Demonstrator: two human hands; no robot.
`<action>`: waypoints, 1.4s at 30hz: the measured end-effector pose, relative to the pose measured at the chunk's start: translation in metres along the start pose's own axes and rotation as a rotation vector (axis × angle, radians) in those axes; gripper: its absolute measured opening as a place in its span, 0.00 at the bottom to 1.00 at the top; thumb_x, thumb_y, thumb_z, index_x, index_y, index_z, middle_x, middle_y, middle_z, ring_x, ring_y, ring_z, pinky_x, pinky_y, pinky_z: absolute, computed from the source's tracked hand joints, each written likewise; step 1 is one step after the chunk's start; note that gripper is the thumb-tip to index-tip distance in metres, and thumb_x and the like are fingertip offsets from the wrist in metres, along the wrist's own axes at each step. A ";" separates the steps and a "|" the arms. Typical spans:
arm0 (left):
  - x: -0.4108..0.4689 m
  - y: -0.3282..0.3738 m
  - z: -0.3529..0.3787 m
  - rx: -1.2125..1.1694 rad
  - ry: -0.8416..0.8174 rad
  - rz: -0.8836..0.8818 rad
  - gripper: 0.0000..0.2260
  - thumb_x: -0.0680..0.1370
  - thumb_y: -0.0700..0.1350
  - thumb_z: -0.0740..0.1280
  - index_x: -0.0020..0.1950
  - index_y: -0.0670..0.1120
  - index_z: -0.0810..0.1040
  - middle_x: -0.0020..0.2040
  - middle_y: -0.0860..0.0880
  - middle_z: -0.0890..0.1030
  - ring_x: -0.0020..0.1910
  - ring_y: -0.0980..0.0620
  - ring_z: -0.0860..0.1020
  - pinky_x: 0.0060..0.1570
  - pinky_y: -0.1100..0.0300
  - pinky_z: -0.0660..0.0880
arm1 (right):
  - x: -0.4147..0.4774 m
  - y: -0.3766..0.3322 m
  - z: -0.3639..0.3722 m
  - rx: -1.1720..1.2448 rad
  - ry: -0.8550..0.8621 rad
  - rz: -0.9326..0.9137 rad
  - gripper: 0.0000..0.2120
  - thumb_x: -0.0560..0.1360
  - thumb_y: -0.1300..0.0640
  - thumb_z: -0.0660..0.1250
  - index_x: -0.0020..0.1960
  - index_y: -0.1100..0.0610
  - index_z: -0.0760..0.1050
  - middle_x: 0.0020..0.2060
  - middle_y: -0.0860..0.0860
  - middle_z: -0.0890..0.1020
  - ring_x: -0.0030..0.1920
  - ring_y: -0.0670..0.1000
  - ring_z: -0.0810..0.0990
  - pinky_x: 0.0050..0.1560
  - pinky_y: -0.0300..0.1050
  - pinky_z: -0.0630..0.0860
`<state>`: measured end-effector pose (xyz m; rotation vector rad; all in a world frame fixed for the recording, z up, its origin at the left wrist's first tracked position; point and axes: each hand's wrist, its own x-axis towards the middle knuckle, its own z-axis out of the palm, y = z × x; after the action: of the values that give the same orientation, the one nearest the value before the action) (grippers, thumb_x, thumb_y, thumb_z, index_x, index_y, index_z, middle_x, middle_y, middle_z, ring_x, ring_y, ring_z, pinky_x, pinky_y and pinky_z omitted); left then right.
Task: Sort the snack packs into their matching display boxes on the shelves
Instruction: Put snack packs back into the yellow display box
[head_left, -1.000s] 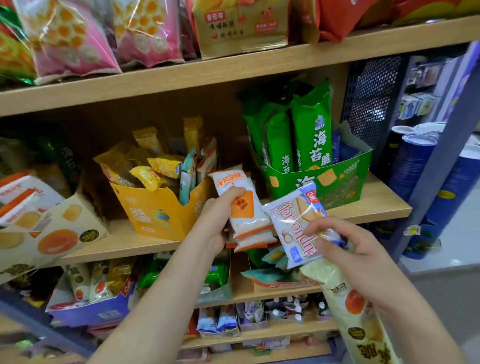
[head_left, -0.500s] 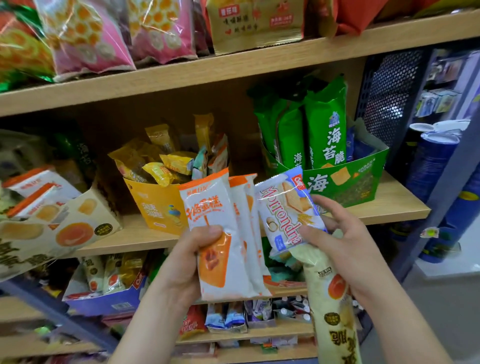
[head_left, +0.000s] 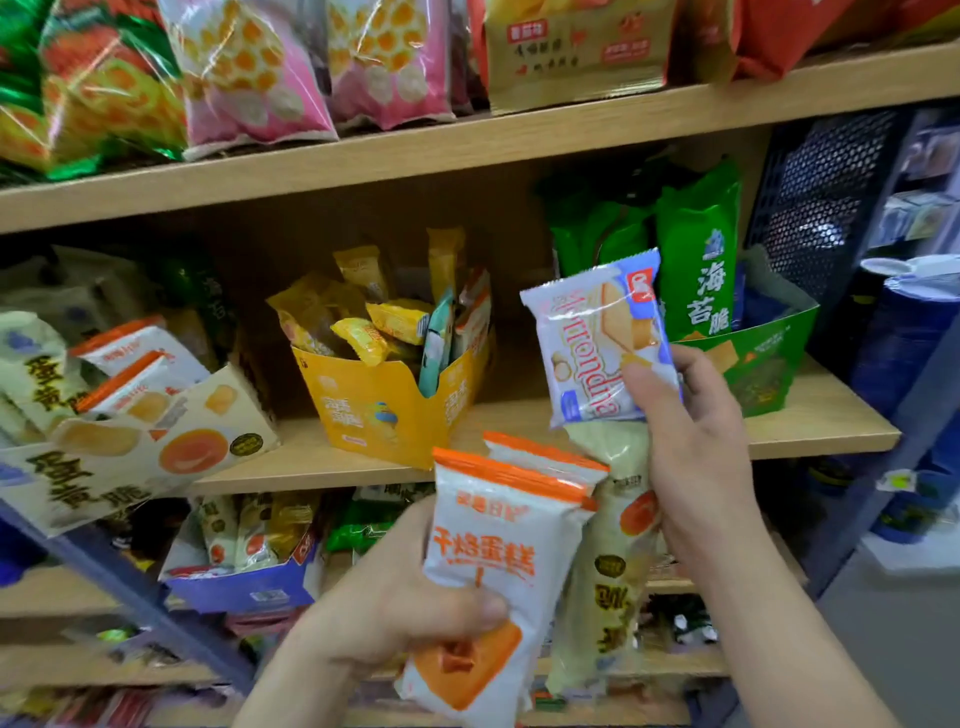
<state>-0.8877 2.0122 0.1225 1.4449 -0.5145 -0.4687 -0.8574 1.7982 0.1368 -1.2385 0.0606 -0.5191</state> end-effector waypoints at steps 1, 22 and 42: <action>-0.001 0.000 0.001 0.019 -0.003 0.004 0.20 0.61 0.45 0.79 0.52 0.53 0.85 0.47 0.47 0.86 0.47 0.51 0.84 0.46 0.60 0.78 | -0.001 -0.001 0.005 0.016 0.015 -0.028 0.05 0.77 0.58 0.69 0.52 0.55 0.75 0.48 0.54 0.84 0.45 0.49 0.83 0.44 0.44 0.80; -0.032 -0.009 -0.007 0.671 -0.017 0.095 0.24 0.76 0.38 0.71 0.67 0.60 0.75 0.74 0.54 0.66 0.73 0.54 0.68 0.69 0.48 0.66 | -0.042 -0.009 0.071 0.070 -0.271 -0.127 0.17 0.82 0.67 0.57 0.54 0.49 0.80 0.53 0.42 0.84 0.55 0.45 0.83 0.52 0.44 0.81; -0.028 -0.003 0.005 0.008 0.317 0.151 0.41 0.51 0.55 0.85 0.56 0.36 0.75 0.44 0.45 0.86 0.43 0.50 0.84 0.40 0.61 0.79 | -0.046 -0.028 -0.003 -0.410 -0.608 -0.100 0.32 0.63 0.23 0.65 0.65 0.30 0.71 0.70 0.36 0.62 0.69 0.33 0.65 0.70 0.39 0.66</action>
<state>-0.9129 2.0246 0.1187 1.4426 -0.3667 -0.1135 -0.9087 1.8080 0.1505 -1.7639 -0.4298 -0.1998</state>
